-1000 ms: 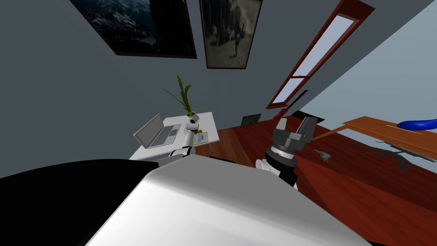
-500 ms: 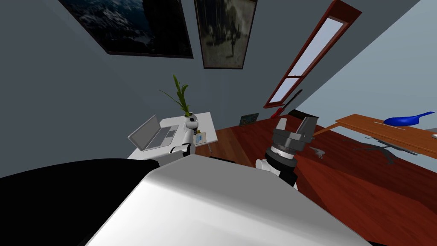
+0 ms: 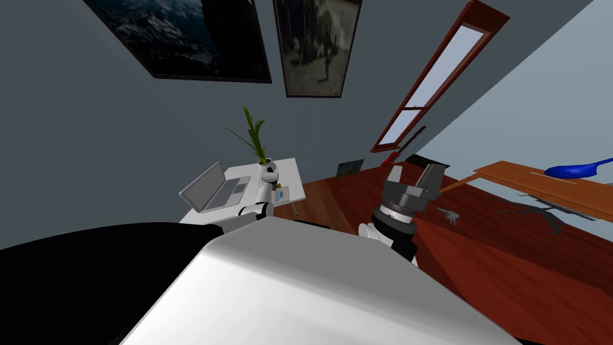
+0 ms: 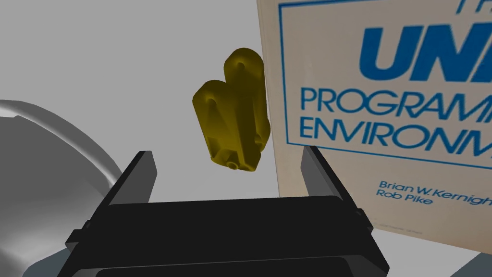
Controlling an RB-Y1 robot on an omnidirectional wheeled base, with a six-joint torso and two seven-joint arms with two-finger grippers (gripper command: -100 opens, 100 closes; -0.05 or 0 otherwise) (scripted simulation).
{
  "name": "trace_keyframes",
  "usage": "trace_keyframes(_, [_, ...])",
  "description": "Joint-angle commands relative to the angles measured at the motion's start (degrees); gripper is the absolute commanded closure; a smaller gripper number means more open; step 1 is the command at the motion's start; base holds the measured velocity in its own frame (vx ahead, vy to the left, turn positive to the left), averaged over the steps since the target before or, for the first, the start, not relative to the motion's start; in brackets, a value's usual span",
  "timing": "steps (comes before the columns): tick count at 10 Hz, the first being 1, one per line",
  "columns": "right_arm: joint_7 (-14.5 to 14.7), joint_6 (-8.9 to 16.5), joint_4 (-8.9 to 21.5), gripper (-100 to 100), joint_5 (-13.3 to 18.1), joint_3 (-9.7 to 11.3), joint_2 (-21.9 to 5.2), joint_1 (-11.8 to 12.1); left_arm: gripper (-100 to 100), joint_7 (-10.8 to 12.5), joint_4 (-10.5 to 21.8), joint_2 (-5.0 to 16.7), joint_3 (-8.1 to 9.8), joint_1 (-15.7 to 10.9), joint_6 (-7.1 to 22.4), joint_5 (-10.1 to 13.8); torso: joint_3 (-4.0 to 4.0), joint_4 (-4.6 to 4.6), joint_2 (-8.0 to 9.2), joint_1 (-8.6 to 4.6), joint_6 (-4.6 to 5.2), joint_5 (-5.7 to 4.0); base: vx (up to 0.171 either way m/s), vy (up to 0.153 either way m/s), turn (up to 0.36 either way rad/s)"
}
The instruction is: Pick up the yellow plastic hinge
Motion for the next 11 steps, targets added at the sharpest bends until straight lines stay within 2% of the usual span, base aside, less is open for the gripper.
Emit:
trace_keyframes(1, [0.0, 0.0, 0.0, 0, 0.0, 0.0, 0.0, 0.0, -100, 0.0, 0.0, 0.0, 0.00, 0.0, 0.0, 0.0, 0.00, 0.00, 0.00, 0.00, 0.00, 0.00, 0.027, 0.010, 0.004])
trace_keyframes(2, [0.0, 0.0, 0.0, 0, 0.0, 0.0, 0.0, 0.0, 100, 0.0, 0.1, 0.0, -0.02, 0.0, -0.3, 0.0, 0.04, 0.01, 0.08, -0.04, 0.01, -0.01, 0.000, 0.000, 0.000])
trace_keyframes(6, [0.0, 0.0, 0.0, 0, 0.0, 0.0, 0.0, 0.0, 100, 0.1, 0.1, 0.0, 0.02, 0.0, -0.2, 0.0, 0.11, 0.04, 0.19, -0.07, 0.04, -0.01, 0.000, 0.000, 0.000])
trace_keyframes(7, [0.0, 0.0, 0.0, 0, 0.0, 0.0, 0.0, 0.0, 0, 0.1, 0.1, 0.0, 0.02, 0.0, -0.2, 0.0, 0.11, 0.04, 0.20, -0.08, 0.04, -0.02, 0.000, 0.000, 0.000])
trace_keyframes(8, [0.0, 0.0, 0.0, 0, 0.0, 0.0, 0.0, 0.0, 100, -0.2, -1.3, 0.0, 0.31, -0.6, 1.7, -0.3, 0.11, 0.04, 0.20, -0.08, 0.04, -0.02, -0.047, -0.023, -0.034])
trace_keyframes(9, [0.0, 0.0, 0.0, 0, 0.0, 0.0, 0.0, 0.0, 100, -0.4, -1.9, 0.0, 0.47, -0.9, 2.5, -0.4, 0.19, 0.08, 0.33, -0.18, 0.07, -0.04, -0.063, -0.026, -0.034])
trace_keyframes(10, [0.0, 0.0, 0.0, 0, 0.0, 0.0, 0.0, 0.0, 100, -0.2, -1.6, -0.1, 0.31, -0.7, 1.7, -0.4, 0.25, 0.10, 0.43, -0.23, 0.06, -0.06, -0.024, -0.010, -0.008])
trace_keyframes(11, [0.0, 0.0, 0.0, 0, 0.0, 0.0, 0.0, 0.0, 0, -0.2, -1.7, -0.2, 0.30, -0.7, 2.0, -0.4, 0.20, 0.08, 0.35, -0.17, 0.04, -0.05, 0.000, 0.000, 0.000])
